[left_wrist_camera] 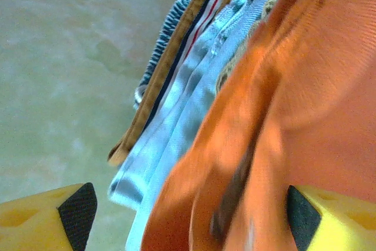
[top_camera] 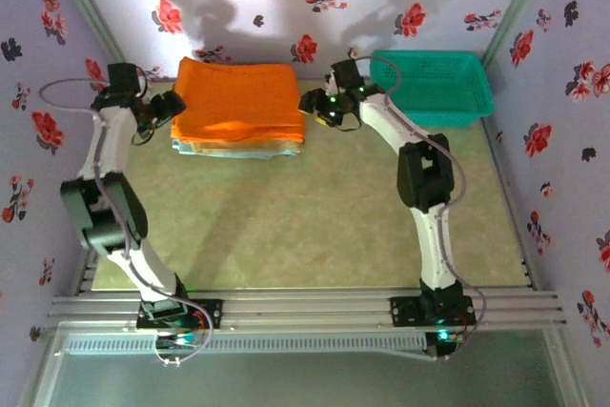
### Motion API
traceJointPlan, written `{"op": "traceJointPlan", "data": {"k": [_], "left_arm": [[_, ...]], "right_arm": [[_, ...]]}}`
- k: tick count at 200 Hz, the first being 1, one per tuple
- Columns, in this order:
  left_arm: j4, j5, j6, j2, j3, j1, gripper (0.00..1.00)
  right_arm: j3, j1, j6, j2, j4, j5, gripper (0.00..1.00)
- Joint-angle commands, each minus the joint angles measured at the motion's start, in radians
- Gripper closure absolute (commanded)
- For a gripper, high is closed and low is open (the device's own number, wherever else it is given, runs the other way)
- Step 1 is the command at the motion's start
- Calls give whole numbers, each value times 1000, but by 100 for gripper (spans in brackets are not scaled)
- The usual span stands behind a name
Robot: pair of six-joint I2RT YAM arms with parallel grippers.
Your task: Fold and stack the trousers
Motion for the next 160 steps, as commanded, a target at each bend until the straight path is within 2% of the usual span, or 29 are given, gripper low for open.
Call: {"op": "traceJointPlan", "data": {"k": [1,16,37,48,59,71,96,128,160], "left_arm": [[51,-52,-100,-239,-154,12,14],[98,-48,-135,-370,-293,11,14],[96,-40,-151,-511,-428,10,14],[85,-20,-147,-570,-480,11,15],[68,-5,-147,-621,-521,9,16],[52,17,-143,-665,-554,8,16],[56,62,-169,-719,-624,3,17],[135,106,-230,-716,-724,-14,19],[243,105,-284,-685,-805,-35,24]], "right_arm": [[-203,-45,253,-63,381,-17,37],[-299,-56,397,-47,577,-23,37],[-311,-52,516,22,679,-30,42],[-305,-44,550,58,671,5,55],[-288,-32,568,95,656,33,82],[-260,-14,586,132,638,45,100],[-177,49,591,206,561,72,100],[-99,138,633,286,581,63,100],[67,220,694,393,633,-14,100]]}}
